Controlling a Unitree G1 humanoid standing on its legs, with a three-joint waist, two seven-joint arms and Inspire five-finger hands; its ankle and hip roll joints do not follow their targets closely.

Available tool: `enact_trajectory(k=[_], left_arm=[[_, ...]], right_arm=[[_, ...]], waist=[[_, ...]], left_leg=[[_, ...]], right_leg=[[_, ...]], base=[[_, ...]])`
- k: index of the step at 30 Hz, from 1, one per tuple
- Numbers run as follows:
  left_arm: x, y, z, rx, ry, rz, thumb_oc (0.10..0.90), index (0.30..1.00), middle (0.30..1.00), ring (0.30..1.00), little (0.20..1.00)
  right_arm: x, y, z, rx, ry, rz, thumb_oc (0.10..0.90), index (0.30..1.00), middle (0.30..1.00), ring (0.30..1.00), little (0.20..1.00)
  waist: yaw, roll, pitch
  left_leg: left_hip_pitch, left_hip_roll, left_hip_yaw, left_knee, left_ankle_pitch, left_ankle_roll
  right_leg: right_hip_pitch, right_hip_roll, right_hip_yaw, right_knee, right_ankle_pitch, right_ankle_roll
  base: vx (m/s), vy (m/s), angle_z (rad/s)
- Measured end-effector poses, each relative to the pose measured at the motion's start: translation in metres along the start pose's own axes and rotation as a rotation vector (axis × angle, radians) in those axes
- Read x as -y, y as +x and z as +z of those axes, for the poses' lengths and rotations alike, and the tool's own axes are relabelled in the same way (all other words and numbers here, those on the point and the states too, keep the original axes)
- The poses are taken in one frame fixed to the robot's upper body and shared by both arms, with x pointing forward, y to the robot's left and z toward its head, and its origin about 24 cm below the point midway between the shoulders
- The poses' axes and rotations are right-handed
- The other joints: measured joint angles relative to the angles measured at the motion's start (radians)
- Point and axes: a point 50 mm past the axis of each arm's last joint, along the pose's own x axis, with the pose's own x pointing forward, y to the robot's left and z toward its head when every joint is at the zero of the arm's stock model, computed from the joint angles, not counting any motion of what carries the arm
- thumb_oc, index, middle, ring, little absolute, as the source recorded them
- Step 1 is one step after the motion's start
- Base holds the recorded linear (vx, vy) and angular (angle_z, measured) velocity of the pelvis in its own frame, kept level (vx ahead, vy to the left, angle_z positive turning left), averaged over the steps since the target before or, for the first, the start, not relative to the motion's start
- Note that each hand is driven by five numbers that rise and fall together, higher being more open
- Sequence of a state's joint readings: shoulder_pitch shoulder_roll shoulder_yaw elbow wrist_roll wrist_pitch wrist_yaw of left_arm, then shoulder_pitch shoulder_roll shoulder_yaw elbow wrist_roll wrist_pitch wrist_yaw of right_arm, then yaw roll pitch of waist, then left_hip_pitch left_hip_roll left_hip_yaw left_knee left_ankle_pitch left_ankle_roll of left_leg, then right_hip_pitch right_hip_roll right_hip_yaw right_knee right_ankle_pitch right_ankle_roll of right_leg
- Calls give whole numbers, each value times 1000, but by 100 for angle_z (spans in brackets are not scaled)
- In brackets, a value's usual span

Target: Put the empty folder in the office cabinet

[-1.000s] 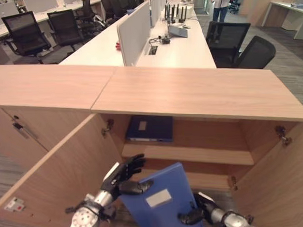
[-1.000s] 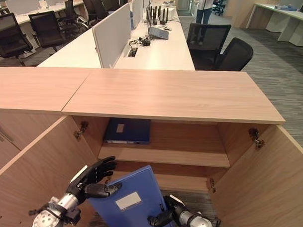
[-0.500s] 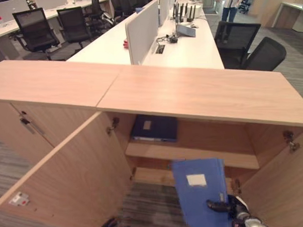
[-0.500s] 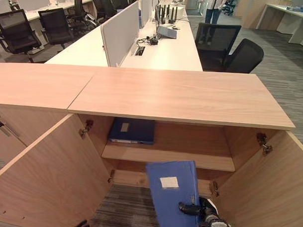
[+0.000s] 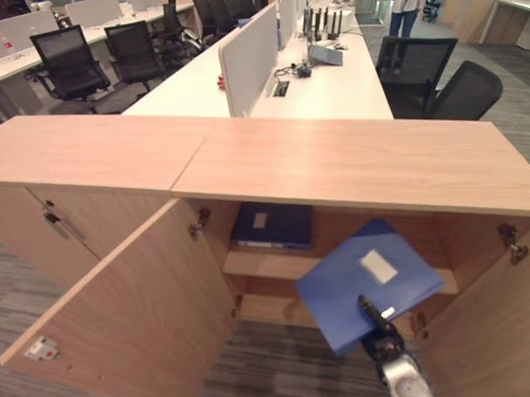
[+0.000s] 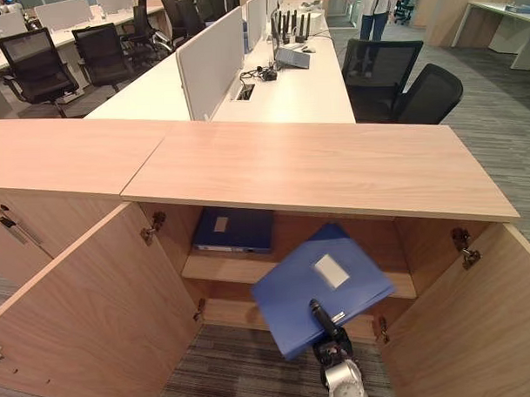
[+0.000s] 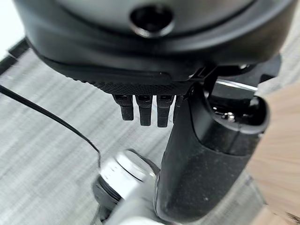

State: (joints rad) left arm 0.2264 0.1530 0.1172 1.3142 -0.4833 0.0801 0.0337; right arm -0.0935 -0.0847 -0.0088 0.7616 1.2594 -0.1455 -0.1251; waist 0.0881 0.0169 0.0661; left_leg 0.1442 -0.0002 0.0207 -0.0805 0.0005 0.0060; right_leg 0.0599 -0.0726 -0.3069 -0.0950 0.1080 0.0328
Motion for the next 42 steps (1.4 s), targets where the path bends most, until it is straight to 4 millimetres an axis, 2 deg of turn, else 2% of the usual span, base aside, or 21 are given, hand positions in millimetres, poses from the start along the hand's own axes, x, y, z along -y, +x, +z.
enact_trajectory(k=[3,7,14,17,19,23,24,26,28,29,31,33,34,35,36,37,38,39,40,41,42], left_arm=[[-4,0,-8,-33,23,18,800,900,900,900,900],[-8,0,-11,-36,-3,34,800,900,900,900,900],[-15,-1,-8,-31,23,84,800,900,900,900,900],[-18,-1,0,-16,33,95,800,900,900,900,900],[-19,-1,7,4,66,96,800,900,900,900,900],[-16,-1,22,55,132,89,800,900,900,900,900],[-15,-1,25,75,155,85,800,900,900,900,900],[-13,-1,27,78,159,82,800,900,900,900,900],[-10,-1,29,90,187,69,800,900,900,900,900],[-5,-1,37,112,188,54,800,900,900,900,900],[5,-2,51,160,202,30,800,900,900,900,900],[9,-3,58,204,212,10,800,900,900,900,900],[21,-5,70,237,240,-15,800,900,900,900,900],[30,-7,84,269,262,-28,800,900,900,900,900],[40,-9,92,287,279,-48,800,900,900,900,900],[43,-10,94,301,279,-56,800,900,900,900,900],[46,-11,96,320,311,-66,800,900,900,900,900],[57,-11,92,335,367,-100,800,900,900,900,900],[65,-16,105,386,361,-112,800,900,900,900,900],[70,-19,115,428,356,-122,800,900,900,900,900],[72,-22,121,456,365,-123,800,900,900,900,900]], right_arm=[[-21,7,16,79,115,30,400,300,300,300,300],[-31,10,29,147,203,38,400,300,300,300,300],[-32,17,52,206,217,10,400,300,300,300,300],[-31,22,67,224,196,-16,400,300,300,300,300],[-32,24,78,237,187,-22,400,300,300,300,300],[-49,29,105,277,183,-8,400,300,300,300,300],[-72,31,124,313,201,31,400,300,300,300,300],[-91,30,137,341,206,79,400,300,300,300,300],[-126,27,150,361,229,173,400,300,300,300,300],[-147,23,163,386,245,235,400,300,300,300,300],[-163,15,183,433,247,280,400,300,300,300,300],[-176,10,191,451,268,316,400,300,300,300,300],[-206,-3,210,498,308,394,400,300,300,300,300],[-232,-16,219,517,362,469,400,300,300,300,300],[-240,-22,224,533,391,506,400,300,300,300,300],[-240,-22,223,534,403,505,400,300,300,300,300],[-247,-26,219,534,447,541,400,300,300,300,300],[-270,-47,230,575,453,665,400,300,300,300,300],[-278,-60,243,621,467,710,400,300,300,300,300],[-272,-62,252,649,493,695,400,300,300,300,300],[-269,-61,253,655,530,676,400,300,300,300,300]], waist=[[14,-1,0],[40,0,-1],[59,-3,-1],[63,-9,2],[80,-12,7],[94,-9,27],[107,7,60],[112,29,98],[112,42,120],[117,63,160],[145,84,201],[162,91,222],[167,101,276],[184,69,335],[187,66,350],[188,69,351],[196,65,357],[218,109,356],[202,108,364],[200,108,365],[201,104,366]], left_leg=[[-1,0,-2,0,1,1],[-3,0,-10,0,1,-1],[-23,-2,-41,3,-1,-8],[-59,-3,-68,13,4,-10],[-100,-3,-83,23,16,-9],[-187,-2,-118,36,39,-21],[-226,2,-129,43,45,-29],[-237,4,-138,39,56,-35],[-318,3,-136,73,56,-37],[-358,3,-136,105,52,-42],[-426,-2,-137,168,44,-53],[-465,0,-152,176,44,-53],[-520,-7,-180,207,46,-58],[-578,-38,-244,248,40,-85],[-588,-18,-292,163,53,-110],[-586,3,-303,113,67,-131],[-599,-2,-264,112,68,-116],[-631,-34,-242,158,118,-65],[-694,-91,-219,213,120,-44],[-709,-126,-211,229,119,-32],[-725,-147,-178,265,105,-6]], right_leg=[[0,0,-2,0,0,0],[2,0,-7,0,-3,1],[-3,-5,-39,0,-9,3],[-19,-8,-67,0,-11,3],[-49,-9,-87,0,-11,1],[-119,-8,-120,4,-3,-9],[-152,-4,-129,0,2,-15],[-158,-2,-143,0,5,-22],[-227,-4,-142,11,15,-33],[-254,-3,-142,20,13,-40],[-308,-15,-145,73,1,-56],[-360,-22,-150,113,-16,-66],[-423,-46,-144,163,-40,-82],[-463,-79,-102,192,-42,-87],[-470,-97,-90,202,-42,-86],[-471,-106,-81,219,-48,-72],[-511,-128,-28,284,-66,-47],[-623,-153,26,432,-113,-23],[-698,-209,54,519,-148,-10],[-718,-244,65,542,-155,-4],[-747,-266,111,563,-159,2]], base=[[6,-3,1],[25,-19,4],[49,-36,14],[12,-54,25],[-21,-113,27],[-9,-74,28],[-79,-27,16],[-99,20,16],[-51,25,2],[-35,-2,4],[-82,22,7],[14,137,8],[129,175,-4],[138,197,0],[23,248,-7],[-37,278,-13],[-56,227,-95],[8,333,-89],[32,327,-58],[16,306,16],[31,165,-28]])
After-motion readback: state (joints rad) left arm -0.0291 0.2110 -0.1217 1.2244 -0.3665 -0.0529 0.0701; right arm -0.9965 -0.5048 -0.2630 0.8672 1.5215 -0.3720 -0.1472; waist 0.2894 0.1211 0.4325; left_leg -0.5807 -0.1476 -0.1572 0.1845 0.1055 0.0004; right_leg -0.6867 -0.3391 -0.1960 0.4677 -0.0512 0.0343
